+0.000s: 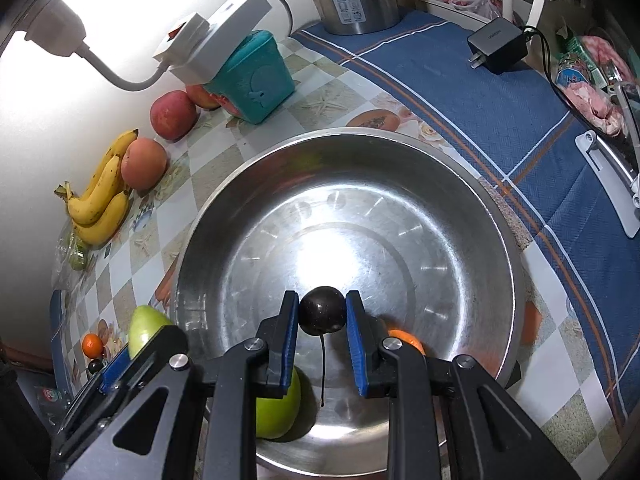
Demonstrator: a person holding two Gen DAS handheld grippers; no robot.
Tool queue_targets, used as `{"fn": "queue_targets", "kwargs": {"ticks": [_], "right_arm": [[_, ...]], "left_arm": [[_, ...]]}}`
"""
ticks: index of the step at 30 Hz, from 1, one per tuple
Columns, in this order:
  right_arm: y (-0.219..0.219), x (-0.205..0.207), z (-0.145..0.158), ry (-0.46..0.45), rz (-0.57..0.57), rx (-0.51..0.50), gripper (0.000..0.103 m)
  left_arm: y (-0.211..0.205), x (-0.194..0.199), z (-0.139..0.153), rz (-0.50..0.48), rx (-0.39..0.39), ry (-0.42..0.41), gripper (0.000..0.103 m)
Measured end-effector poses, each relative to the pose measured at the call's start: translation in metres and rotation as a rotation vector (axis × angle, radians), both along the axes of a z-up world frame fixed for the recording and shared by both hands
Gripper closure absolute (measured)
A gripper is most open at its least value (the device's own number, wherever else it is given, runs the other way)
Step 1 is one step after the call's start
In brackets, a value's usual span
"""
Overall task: Organize fruits
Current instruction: 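Carry the plum with the right tool over the bowl while the left tool carries the pear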
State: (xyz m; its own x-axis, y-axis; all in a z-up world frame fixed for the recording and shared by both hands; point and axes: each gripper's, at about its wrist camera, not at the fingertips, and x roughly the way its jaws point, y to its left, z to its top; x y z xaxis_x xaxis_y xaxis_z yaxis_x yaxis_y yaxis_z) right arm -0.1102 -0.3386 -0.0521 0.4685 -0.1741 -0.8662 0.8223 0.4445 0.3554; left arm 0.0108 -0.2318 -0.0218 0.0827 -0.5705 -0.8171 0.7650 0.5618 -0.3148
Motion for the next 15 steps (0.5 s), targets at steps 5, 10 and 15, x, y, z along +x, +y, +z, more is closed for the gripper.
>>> {"fn": "queue_targets", "kwargs": {"ticks": [5,10,15], "right_arm": [[-0.005,-0.005,-0.004,0.019,-0.02,0.001,0.078],[-0.009,-0.007,-0.007,0.023,-0.031,0.002,0.078],[-0.012,-0.011,-0.009,0.03,-0.04,-0.002,0.078]], "left_arm": [[-0.01,0.003,-0.008,0.003,0.004,0.01,0.059],[-0.023,0.0,-0.015,-0.01,0.025,-0.01,0.059],[-0.029,-0.002,-0.021,-0.013,0.052,-0.031,0.059]]}}
